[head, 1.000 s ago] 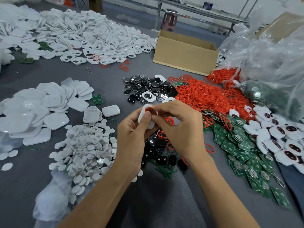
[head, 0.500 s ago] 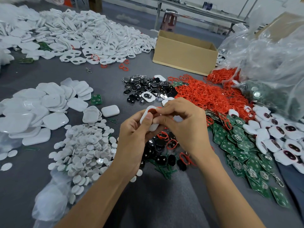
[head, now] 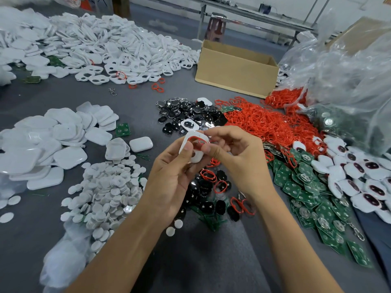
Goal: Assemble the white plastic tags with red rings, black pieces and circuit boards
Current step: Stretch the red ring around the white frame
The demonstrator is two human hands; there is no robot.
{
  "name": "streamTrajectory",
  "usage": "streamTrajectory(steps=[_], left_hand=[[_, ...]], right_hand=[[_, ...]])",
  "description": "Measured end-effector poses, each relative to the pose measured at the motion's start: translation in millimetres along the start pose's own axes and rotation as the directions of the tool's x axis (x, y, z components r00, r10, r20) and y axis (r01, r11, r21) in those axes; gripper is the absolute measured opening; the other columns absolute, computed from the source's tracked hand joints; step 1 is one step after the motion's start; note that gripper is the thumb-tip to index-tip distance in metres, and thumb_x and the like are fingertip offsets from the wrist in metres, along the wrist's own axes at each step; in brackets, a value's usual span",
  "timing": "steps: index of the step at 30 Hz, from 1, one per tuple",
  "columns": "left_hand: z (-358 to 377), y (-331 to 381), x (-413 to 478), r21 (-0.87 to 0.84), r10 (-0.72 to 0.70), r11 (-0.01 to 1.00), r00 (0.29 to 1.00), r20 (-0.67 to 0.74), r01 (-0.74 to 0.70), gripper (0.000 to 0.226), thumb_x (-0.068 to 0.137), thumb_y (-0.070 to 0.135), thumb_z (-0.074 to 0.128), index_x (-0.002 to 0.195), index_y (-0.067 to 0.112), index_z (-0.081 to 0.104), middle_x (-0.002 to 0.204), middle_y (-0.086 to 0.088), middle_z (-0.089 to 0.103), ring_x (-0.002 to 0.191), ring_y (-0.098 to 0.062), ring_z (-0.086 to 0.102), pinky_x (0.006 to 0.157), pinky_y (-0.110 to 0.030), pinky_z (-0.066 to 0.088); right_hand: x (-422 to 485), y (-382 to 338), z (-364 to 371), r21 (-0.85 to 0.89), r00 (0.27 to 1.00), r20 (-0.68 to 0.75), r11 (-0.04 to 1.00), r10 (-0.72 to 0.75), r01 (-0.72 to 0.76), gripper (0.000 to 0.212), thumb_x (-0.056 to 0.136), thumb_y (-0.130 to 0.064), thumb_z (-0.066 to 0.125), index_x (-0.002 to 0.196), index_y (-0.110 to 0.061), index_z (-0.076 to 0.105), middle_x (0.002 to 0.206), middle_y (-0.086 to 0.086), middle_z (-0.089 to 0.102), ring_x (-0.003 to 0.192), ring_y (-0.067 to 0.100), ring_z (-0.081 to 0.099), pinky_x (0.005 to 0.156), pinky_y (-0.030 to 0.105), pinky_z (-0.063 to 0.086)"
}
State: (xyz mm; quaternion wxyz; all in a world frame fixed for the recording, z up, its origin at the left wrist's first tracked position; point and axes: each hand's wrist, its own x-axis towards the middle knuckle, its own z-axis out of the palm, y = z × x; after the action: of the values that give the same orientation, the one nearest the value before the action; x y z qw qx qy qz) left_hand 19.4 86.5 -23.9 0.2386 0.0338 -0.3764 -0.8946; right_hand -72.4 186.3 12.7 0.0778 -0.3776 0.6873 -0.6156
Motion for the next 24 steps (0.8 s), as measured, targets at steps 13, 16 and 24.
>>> streamTrajectory(steps=[13,16,24], left_hand=[[1.2,6.4,-4.0,-0.031,-0.084,0.996,0.988,0.129,0.089,0.021,0.075,0.023,0.069,0.089,0.012,0.078,0.096,0.000,0.075,0.088,-0.008,0.069,0.083,-0.019,0.054],[-1.0,10.2,-4.9,-0.082,-0.112,0.988,0.974,0.197,0.131,0.021,0.077,0.026,0.073,0.090,0.010,0.076,0.100,-0.004,0.074,0.094,-0.012,0.069,0.086,-0.023,0.054],[1.7,10.0,-5.4,-0.052,-0.086,0.994,0.981,0.174,0.096,0.023,0.080,0.026,0.065,0.092,0.010,0.078,0.101,-0.004,0.075,0.093,-0.012,0.070,0.083,-0.023,0.055]], right_hand=[[-2.7,-1.9,-9.6,0.459,0.928,0.326,0.828,0.181,-0.323,0.027,0.070,-0.020,0.071,0.087,-0.001,0.062,0.075,0.004,0.068,0.067,0.015,0.063,0.068,0.027,0.050],[-4.9,-4.8,-9.4,0.457,0.913,0.382,0.829,0.145,-0.323,0.022,0.078,-0.018,0.060,0.091,0.000,0.058,0.073,-0.004,0.069,0.064,0.005,0.063,0.061,0.014,0.049],[-5.6,-11.4,-11.8,0.344,0.928,0.356,0.907,0.113,-0.242,0.013,0.080,-0.021,0.062,0.084,-0.009,0.060,0.071,-0.002,0.068,0.062,0.006,0.061,0.059,0.018,0.048]])
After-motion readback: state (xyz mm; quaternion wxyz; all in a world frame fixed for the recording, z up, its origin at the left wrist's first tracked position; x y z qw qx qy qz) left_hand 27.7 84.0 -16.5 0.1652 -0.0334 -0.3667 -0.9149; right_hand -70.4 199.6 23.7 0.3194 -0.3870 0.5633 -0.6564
